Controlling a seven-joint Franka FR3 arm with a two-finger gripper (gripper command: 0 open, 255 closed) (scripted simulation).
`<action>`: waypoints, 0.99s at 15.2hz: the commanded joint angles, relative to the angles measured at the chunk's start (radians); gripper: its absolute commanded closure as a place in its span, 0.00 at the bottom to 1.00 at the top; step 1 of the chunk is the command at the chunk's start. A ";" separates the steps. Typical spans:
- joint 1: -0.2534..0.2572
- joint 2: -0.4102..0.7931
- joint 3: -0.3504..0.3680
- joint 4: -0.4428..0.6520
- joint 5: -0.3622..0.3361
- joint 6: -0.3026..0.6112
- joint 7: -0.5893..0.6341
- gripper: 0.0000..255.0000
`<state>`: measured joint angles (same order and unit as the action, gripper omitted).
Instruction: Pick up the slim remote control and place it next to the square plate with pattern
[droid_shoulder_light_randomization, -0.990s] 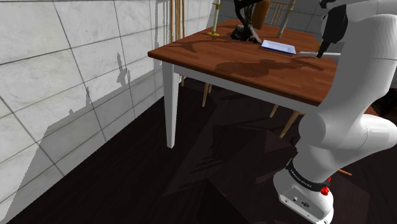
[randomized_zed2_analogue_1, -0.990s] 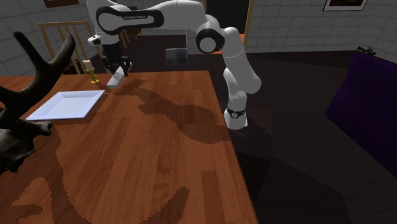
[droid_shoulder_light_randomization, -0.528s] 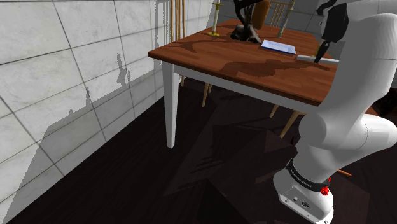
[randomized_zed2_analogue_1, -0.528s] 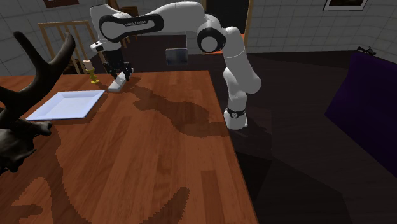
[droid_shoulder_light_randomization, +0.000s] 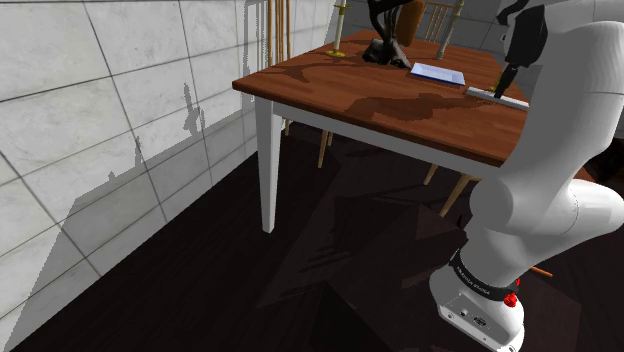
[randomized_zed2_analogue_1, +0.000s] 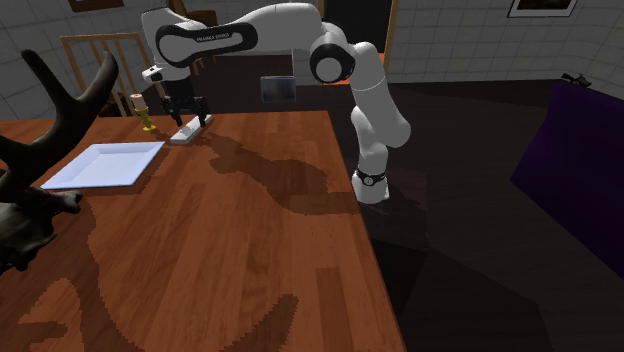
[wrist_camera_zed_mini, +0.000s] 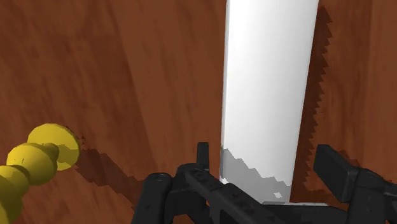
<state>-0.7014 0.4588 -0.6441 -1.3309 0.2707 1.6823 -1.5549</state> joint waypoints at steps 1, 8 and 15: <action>0.000 0.000 0.000 0.000 0.000 0.000 0.000 0.00; -0.043 0.030 0.002 0.178 0.014 -0.146 0.006 0.00; -0.043 0.030 0.002 0.178 0.014 -0.146 0.006 0.00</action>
<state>-0.7445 0.4891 -0.6421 -1.1528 0.2846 1.5364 -1.5487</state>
